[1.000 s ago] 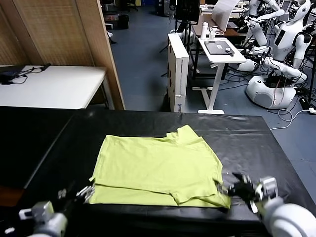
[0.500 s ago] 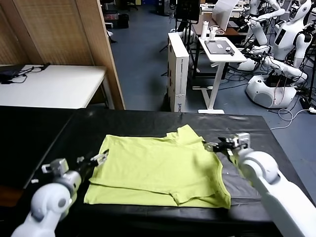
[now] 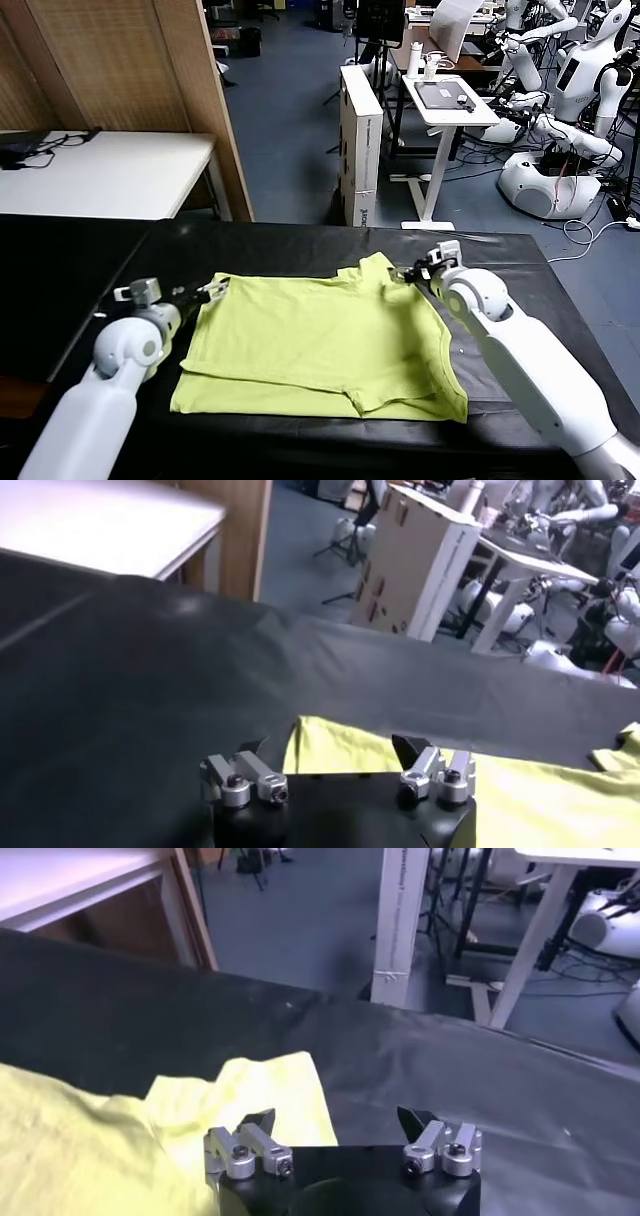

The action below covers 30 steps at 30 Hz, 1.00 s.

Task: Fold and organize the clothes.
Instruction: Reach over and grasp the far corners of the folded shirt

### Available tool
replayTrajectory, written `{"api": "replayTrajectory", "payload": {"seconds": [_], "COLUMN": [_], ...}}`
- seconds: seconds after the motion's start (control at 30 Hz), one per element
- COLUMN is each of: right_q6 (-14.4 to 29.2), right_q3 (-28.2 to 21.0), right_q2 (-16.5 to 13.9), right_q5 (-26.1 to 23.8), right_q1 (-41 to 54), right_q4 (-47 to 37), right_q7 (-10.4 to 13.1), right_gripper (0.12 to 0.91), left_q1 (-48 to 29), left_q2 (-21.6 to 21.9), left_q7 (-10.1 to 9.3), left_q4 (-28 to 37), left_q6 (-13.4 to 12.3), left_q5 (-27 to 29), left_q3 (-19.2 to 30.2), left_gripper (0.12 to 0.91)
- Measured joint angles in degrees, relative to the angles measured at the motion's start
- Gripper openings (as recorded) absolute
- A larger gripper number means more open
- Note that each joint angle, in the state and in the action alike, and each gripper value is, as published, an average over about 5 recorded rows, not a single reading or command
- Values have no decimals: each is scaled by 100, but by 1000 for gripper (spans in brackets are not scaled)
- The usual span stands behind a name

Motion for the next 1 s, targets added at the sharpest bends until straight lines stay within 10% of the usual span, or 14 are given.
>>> {"api": "replayTrajectory", "payload": {"seconds": [1.0], "right_q6": [0], "right_q3": [-84], "right_q2": [136], "right_q5": [-73], "right_q1": [22], "right_q4": [-209], "right_q7": [-17], "right_gripper": [834], "left_q1": [-543], "left_q2": [-168], "left_q7": [242], "left_q4": [902], "left_q6": [-270], "left_q5": [504], "left_q3": [273], "left_gripper": [906]}}
